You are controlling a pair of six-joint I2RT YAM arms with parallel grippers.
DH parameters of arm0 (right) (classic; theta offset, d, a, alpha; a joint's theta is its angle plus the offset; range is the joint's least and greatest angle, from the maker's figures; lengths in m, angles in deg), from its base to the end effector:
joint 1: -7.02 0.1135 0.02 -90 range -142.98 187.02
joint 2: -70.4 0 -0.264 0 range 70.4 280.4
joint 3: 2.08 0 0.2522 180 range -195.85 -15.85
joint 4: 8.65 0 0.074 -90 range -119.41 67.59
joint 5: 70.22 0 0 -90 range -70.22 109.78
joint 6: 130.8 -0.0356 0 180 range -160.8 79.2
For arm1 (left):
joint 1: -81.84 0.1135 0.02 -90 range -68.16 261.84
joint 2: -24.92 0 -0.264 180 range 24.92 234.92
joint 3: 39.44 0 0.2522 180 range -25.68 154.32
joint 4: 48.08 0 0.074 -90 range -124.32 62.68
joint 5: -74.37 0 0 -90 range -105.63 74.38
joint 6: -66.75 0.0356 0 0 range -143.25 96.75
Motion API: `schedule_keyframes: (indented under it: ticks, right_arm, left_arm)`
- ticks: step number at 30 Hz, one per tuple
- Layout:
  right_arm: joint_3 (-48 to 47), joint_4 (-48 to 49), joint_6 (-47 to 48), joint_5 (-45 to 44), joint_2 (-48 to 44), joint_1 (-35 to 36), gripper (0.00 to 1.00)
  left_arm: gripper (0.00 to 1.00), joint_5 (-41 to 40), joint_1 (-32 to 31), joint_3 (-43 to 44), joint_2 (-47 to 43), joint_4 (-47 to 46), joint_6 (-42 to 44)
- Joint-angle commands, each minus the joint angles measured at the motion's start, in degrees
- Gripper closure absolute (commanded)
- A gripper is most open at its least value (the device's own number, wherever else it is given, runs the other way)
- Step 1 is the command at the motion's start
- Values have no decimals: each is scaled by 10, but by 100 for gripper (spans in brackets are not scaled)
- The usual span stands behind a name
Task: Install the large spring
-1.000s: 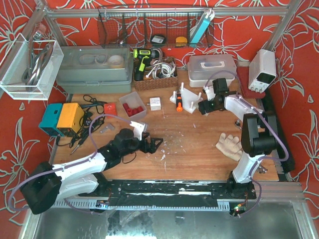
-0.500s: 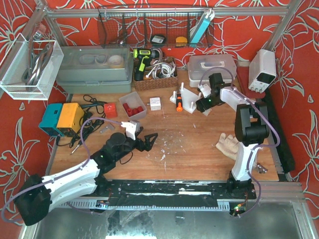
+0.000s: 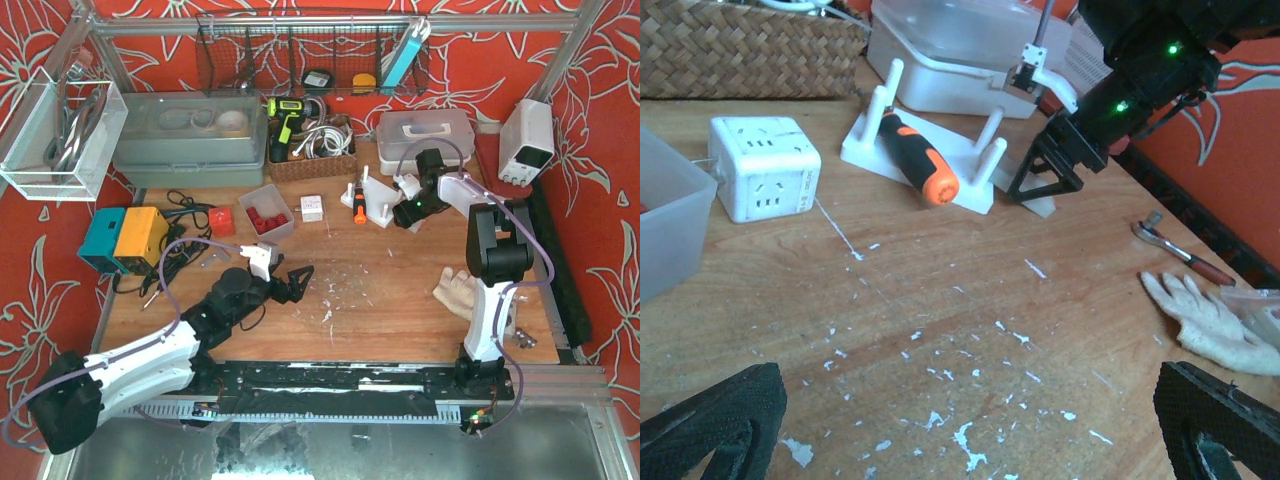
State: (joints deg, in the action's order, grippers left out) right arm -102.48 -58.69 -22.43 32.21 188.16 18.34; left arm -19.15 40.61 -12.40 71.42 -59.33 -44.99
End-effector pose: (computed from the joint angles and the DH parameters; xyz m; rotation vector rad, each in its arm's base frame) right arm 0.4157 0.0910 0.1715 -0.7551 2.6176 0.2626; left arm 0.1402 -0.1199 0.2053 0.2536 1.7557 -0.7557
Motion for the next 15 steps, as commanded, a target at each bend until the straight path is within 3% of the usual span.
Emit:
schedule_keyframes:
  ticks: [1, 6, 15]
  right_arm:
    - [-7, -14, 8, 11, 2, 0, 18]
    - [5, -8, 9, 5, 6, 0, 22]
    - [34, 2, -11, 10, -34, 0, 43]
  left_arm:
    - [1, -15, -3, -2, 10, -21, 1]
    - [1, -19, -3, -2, 16, -22, 0]
    - [1, -35, -3, -8, 4, -21, 1]
